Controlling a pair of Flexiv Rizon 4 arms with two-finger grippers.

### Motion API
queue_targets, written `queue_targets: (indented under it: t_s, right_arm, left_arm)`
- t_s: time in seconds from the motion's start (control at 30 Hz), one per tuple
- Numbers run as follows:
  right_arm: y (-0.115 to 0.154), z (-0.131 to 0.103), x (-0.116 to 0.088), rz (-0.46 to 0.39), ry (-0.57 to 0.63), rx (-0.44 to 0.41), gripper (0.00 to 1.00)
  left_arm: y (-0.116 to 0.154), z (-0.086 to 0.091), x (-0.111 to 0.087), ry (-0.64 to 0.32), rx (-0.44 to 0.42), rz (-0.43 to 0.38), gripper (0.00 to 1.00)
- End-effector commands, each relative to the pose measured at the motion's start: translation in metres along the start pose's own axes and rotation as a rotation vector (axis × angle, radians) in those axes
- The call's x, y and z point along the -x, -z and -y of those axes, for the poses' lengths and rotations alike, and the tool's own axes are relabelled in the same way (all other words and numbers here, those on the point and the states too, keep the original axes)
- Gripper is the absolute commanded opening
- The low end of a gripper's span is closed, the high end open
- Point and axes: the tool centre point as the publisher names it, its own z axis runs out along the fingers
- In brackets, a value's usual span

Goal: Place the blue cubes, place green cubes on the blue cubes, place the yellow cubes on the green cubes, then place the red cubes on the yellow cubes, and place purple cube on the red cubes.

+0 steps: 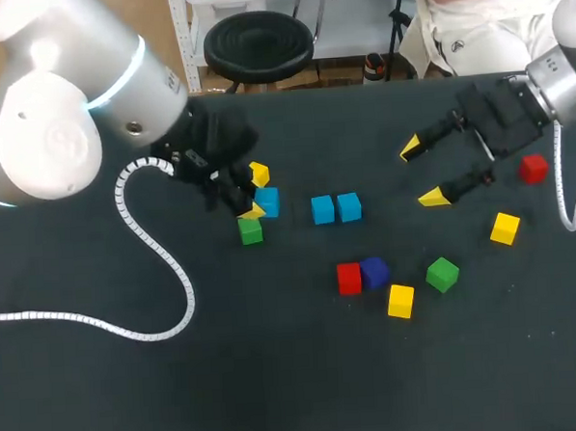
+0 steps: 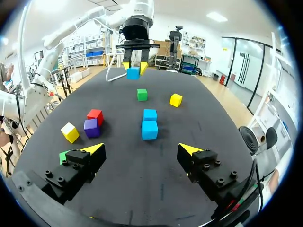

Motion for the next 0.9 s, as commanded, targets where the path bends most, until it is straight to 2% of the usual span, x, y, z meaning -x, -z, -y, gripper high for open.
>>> queue_targets:
  t_s: [0.03, 0.27, 0.3, 0.43, 0.53, 0.7, 0.9]
  right_arm:
    - [0.0, 0.0, 0.0, 0.001, 0.001, -0.001, 1.0]
    - [0.0, 0.0, 0.0, 0.001, 0.001, -0.001, 1.0]
    - [0.0, 0.0, 0.0, 0.001, 0.001, -0.001, 1.0]
    - [0.0, 0.0, 0.0, 0.001, 0.001, -0.001, 1.0]
    - [0.0, 0.0, 0.0, 0.001, 0.001, -0.001, 1.0]
    - [0.0, 0.0, 0.0, 0.001, 0.001, -0.001, 1.0]
    - [0.0, 0.0, 0.0, 0.001, 0.001, -0.001, 1.0]
  left_arm:
    - [0.0, -0.002, 0.0, 0.0, -0.004, -0.002, 0.0]
    - [0.0, -0.002, 0.0, 0.0, -0.004, -0.002, 0.0]
    - [-0.005, 0.001, 0.001, 0.011, -0.024, -0.008, 0.0]
    - [-0.022, 0.007, -0.005, 0.13, -0.06, -0.085, 0.0]
    - [-0.028, 0.01, -0.012, 0.198, -0.051, -0.099, 0.0]
    - [-0.027, 0.013, -0.015, 0.246, -0.053, -0.066, 0.0]
    - [-0.023, 0.018, -0.001, 0.248, -0.038, -0.046, 0.0]
